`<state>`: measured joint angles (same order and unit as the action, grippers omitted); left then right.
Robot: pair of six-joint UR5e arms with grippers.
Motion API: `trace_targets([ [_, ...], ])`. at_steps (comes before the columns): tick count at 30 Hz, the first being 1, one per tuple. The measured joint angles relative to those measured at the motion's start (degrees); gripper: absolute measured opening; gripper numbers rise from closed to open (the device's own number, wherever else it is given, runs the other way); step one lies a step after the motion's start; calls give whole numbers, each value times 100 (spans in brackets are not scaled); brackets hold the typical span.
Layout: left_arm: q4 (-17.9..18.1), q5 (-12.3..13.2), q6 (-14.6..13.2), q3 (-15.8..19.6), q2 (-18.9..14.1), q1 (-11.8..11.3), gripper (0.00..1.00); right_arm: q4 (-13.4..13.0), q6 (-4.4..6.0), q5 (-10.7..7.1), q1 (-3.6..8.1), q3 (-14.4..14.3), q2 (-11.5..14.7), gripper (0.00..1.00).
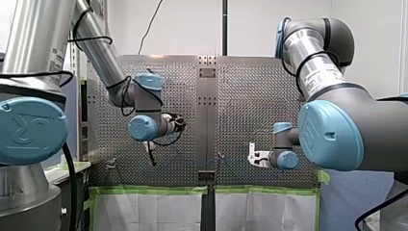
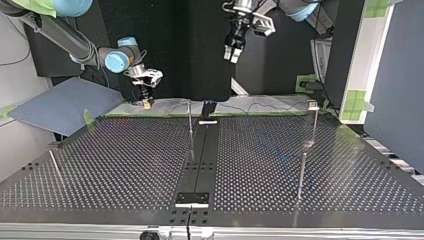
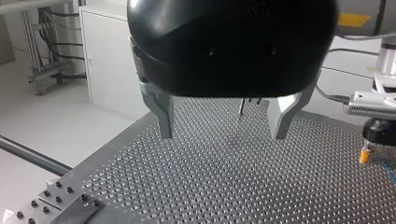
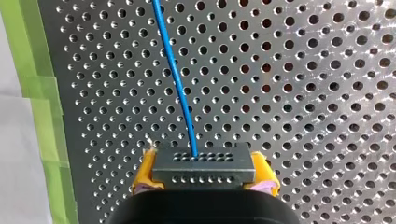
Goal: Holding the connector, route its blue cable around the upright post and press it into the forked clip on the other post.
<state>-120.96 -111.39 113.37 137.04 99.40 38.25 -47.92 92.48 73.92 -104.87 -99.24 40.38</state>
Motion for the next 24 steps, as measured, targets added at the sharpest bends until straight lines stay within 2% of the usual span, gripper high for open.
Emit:
trace_targets([
  [9,326,399,-172,48,284,-399,100,46,-21,23,8,54,2,0],
  [14,343,628,-239,51,409,-618,100,133,-55,181,40,112,39,0],
  [18,338,760,-265,51,423,-694,100,231,-78,301,55,137,204,0],
  [24,329,797,-308,51,424,-710,100,474,-52,332,63,143,511,0],
])
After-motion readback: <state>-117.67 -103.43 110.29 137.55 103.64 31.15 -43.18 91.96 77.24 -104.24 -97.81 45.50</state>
